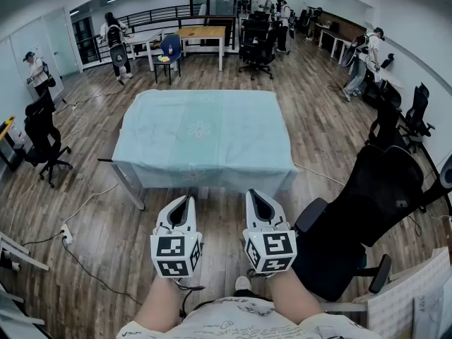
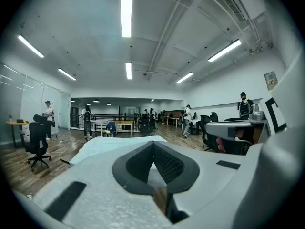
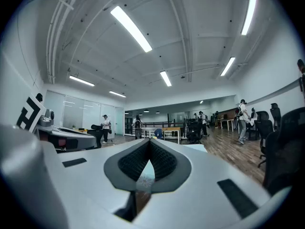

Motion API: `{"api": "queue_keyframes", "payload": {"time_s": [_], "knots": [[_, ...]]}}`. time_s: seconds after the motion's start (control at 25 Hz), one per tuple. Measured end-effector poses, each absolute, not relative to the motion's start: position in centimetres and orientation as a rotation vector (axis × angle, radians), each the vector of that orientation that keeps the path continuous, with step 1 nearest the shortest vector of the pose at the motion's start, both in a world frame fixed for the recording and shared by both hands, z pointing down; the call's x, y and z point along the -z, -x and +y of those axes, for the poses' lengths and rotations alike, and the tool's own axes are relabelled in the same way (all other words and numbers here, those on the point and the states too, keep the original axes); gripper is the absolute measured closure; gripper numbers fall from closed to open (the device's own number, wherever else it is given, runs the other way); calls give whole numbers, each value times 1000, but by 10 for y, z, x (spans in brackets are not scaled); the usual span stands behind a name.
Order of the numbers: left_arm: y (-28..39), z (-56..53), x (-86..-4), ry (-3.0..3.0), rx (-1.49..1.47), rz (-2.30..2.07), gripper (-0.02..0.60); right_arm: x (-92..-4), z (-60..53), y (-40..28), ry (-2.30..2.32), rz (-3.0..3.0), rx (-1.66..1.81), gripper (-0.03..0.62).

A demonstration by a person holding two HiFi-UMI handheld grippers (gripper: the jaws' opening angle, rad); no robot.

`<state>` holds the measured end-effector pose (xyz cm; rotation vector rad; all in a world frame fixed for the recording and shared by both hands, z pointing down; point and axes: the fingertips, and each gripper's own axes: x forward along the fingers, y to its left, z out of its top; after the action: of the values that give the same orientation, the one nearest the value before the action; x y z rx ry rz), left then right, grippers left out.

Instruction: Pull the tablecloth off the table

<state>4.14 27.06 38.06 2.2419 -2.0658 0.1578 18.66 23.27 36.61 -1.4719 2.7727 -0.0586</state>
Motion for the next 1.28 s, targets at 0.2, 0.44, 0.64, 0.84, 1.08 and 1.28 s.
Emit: {"api": "queue_keyframes", "payload": {"time_s": [0.2,0.44,0.64,0.84,1.08,1.28], "knots": [[-44,254,-383,-2236,-169,-2067,572,-364,217,-190,1458,2739,77,582],[-46,229,-377,-2205,-97,-2124,572,-366,188,-196,1440,2751,80,582],[-65,199,-375,-2191,-88,-2127,572,-366,159,-207,1393,2783,65,580],[-89,169,-380,-2178,-93,-2126,572,-365,116,-232,1400,2775,43,580],[-109,141,-392,-2156,-138,-2138,572,-370,83,-248,1375,2787,74,580],[-109,119,-392,-2141,-150,-2144,572,-379,66,-240,1338,2827,102,580]]}}
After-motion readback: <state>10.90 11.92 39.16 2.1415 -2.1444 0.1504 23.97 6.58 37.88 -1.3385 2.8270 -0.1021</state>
